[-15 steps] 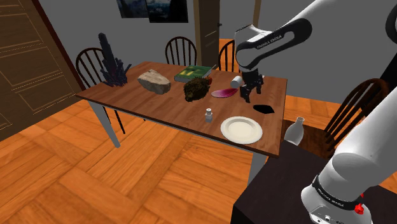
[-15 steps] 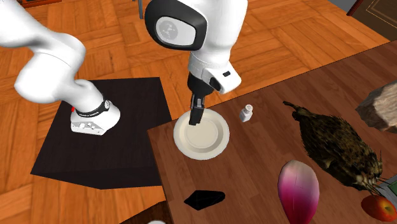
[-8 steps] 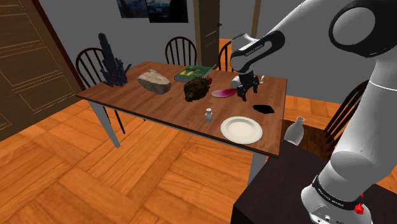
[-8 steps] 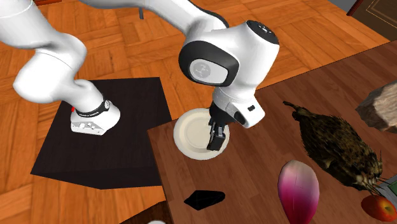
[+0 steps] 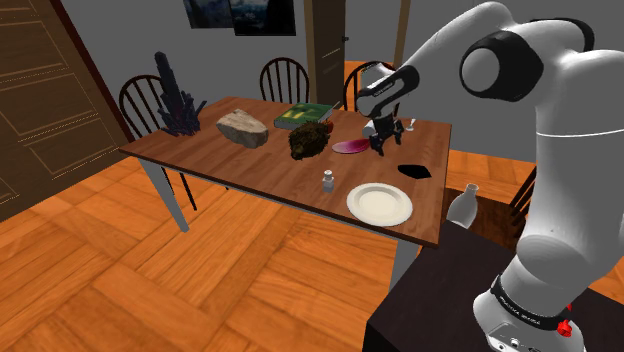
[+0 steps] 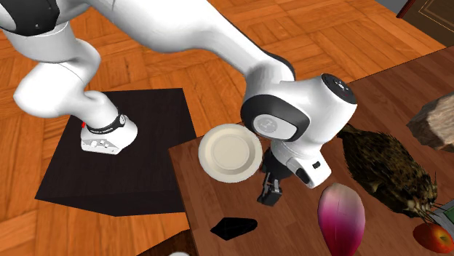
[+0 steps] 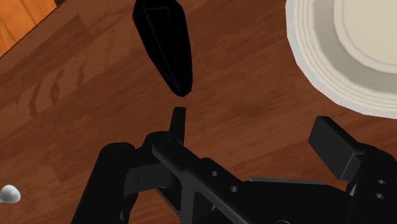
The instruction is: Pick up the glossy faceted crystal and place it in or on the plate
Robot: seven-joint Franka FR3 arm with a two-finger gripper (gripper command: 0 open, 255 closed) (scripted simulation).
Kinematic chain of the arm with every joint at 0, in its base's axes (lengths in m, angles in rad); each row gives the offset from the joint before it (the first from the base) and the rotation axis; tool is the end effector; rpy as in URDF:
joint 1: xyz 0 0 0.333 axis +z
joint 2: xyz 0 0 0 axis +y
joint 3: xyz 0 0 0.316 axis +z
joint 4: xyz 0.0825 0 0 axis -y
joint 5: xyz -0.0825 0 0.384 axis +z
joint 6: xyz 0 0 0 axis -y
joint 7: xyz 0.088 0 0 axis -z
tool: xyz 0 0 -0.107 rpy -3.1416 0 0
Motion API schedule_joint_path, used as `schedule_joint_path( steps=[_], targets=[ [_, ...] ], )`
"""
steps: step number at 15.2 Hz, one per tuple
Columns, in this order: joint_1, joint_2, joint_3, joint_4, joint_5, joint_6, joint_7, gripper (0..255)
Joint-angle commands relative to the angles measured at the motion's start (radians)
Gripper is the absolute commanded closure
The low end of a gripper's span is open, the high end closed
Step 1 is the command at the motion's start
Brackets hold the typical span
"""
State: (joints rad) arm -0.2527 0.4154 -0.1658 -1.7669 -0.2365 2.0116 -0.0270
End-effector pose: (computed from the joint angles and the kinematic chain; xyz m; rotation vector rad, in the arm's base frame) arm 0.5773 -0.2632 0.3211 2.8698 -0.3806 -0.3256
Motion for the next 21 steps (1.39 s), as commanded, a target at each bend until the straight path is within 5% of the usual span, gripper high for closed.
schedule_joint_path(
  steps=[1, 4, 11, 19, 20, 21],
  targets=[
    [-0.017, 0.074, -0.01, 0.083, 0.004, -0.005, -0.005, 0],
    [-0.036, 0.157, -0.018, 0.181, 0.011, -0.017, -0.009, 0],
    [-0.051, 0.19, -0.022, 0.131, 0.006, 0.069, -0.005, 0],
    [-0.051, 0.19, -0.022, 0.131, 0.006, 0.069, -0.005, 0],
    [-0.051, 0.19, -0.022, 0.131, 0.006, 0.069, -0.005, 255],
    [-0.051, 0.19, -0.022, 0.131, 0.006, 0.069, -0.005, 255]
  ],
)
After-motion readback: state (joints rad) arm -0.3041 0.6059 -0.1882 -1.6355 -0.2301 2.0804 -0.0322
